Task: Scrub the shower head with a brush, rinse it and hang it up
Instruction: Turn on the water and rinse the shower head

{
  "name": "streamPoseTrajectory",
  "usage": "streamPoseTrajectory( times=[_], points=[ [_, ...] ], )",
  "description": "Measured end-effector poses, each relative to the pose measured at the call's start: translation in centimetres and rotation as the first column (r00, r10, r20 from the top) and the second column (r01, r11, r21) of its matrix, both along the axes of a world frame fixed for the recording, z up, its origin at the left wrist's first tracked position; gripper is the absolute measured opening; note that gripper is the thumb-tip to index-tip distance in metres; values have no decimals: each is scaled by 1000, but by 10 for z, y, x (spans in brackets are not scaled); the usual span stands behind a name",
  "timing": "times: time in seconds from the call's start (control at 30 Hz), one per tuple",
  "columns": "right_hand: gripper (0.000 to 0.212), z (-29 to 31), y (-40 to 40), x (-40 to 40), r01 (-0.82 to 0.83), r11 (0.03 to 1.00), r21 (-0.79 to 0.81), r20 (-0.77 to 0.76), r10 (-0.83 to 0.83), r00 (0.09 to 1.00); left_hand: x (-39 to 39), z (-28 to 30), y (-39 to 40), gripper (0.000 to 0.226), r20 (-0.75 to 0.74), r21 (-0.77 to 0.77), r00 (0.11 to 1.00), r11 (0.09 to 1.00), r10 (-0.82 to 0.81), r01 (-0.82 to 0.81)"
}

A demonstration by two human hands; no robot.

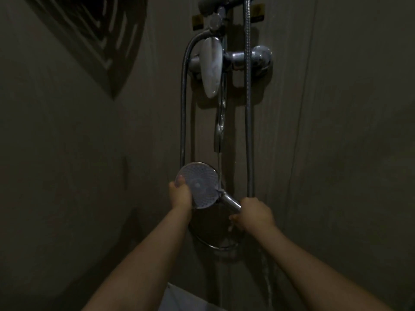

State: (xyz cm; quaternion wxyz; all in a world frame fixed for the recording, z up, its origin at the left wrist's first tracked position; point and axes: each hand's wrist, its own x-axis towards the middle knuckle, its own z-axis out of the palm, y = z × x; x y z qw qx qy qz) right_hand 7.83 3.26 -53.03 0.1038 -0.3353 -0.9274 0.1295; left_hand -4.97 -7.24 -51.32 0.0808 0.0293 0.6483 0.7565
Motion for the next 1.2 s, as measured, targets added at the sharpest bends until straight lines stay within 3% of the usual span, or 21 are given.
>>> streamPoseTrajectory(
  times=[0.07,0.13,0.27,0.37,0.43,0.53,0.7,0.77,0.83,0.9,0.97,1.03,1.1,1.2],
  points=[
    [43,2,-3,2,-1,999,45,36,-1,999,2,-12,1,46,99,77,995,997,-14,6],
    [40,-1,-3,7,9,1000,-26,55,-7,998,8,-24,1,46,167,139,985,990,-42,19],
    [42,-10,3,18,62,947,-315,-3,-66,998,31,-29,3,37,257,348,928,922,-269,170],
    [31,-17,-5,20,71,834,-547,-77,-134,988,48,-22,9,39,251,438,886,862,-390,255],
    [16,-23,-9,22,53,762,-645,-93,-147,985,49,-16,9,38,254,384,870,869,-423,311],
    [26,-32,-11,31,0,722,-692,-52,-49,997,40,-13,1,42,273,164,883,923,-383,349],
    [28,-21,-10,30,-57,758,-650,57,123,991,27,-14,-7,58,247,-13,957,987,-155,163],
    [24,-10,-6,27,-59,779,-624,107,160,981,26,-18,-9,60,165,-158,984,983,-67,94],
    [15,2,1,26,-64,854,-517,137,156,978,27,-22,-11,58,92,-252,992,962,-85,106],
    [47,13,9,25,-60,943,-329,202,132,970,31,-27,-9,56,176,-195,976,968,-125,159],
    [63,25,14,26,-87,995,-51,309,98,946,37,-32,-4,53,349,-28,914,973,-205,229],
    [58,36,15,30,-150,964,219,343,68,937,40,-41,2,47,417,95,858,953,-300,287],
    [39,44,16,35,-205,885,417,313,72,947,43,-49,6,38,394,92,856,941,-335,326],
    [32,44,20,41,-208,797,567,236,85,968,44,-53,7,31,355,33,883,948,-306,315]
  ],
)
